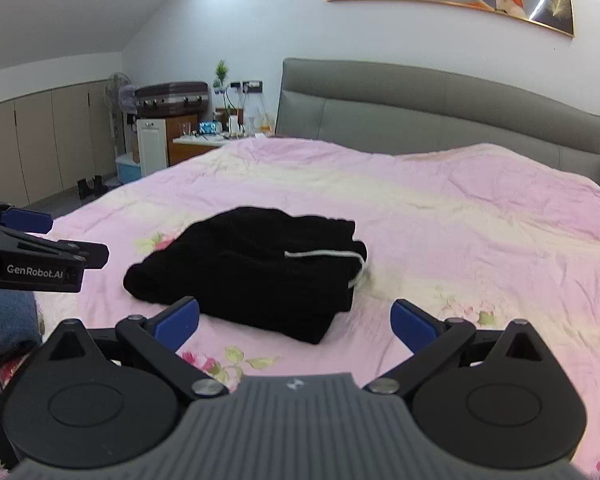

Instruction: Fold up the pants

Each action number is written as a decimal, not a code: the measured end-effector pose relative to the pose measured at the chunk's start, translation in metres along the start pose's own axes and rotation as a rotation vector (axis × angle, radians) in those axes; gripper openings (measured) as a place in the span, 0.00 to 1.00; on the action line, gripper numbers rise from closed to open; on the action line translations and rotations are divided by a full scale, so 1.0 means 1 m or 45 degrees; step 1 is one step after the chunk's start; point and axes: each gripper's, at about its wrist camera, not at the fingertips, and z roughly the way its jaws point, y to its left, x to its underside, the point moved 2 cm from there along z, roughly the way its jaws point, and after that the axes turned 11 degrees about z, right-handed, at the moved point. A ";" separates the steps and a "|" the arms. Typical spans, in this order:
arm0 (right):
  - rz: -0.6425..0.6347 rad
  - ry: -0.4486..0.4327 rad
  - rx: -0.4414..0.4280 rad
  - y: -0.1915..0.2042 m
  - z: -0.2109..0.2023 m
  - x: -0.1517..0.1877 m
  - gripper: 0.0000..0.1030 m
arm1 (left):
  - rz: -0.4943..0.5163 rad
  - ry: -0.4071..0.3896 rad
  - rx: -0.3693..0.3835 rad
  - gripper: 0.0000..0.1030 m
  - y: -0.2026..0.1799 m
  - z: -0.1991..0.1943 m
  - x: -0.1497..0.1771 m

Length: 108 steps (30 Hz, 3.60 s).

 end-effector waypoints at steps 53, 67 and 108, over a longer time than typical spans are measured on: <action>0.041 0.075 0.003 -0.006 0.021 0.026 0.95 | -0.072 0.174 0.077 0.88 -0.035 0.003 0.026; 0.045 0.064 -0.001 -0.006 0.018 0.025 0.95 | -0.081 0.170 0.078 0.88 -0.037 0.000 0.022; 0.077 0.078 0.013 -0.008 0.014 0.020 0.95 | -0.083 0.154 0.094 0.86 -0.039 -0.008 0.014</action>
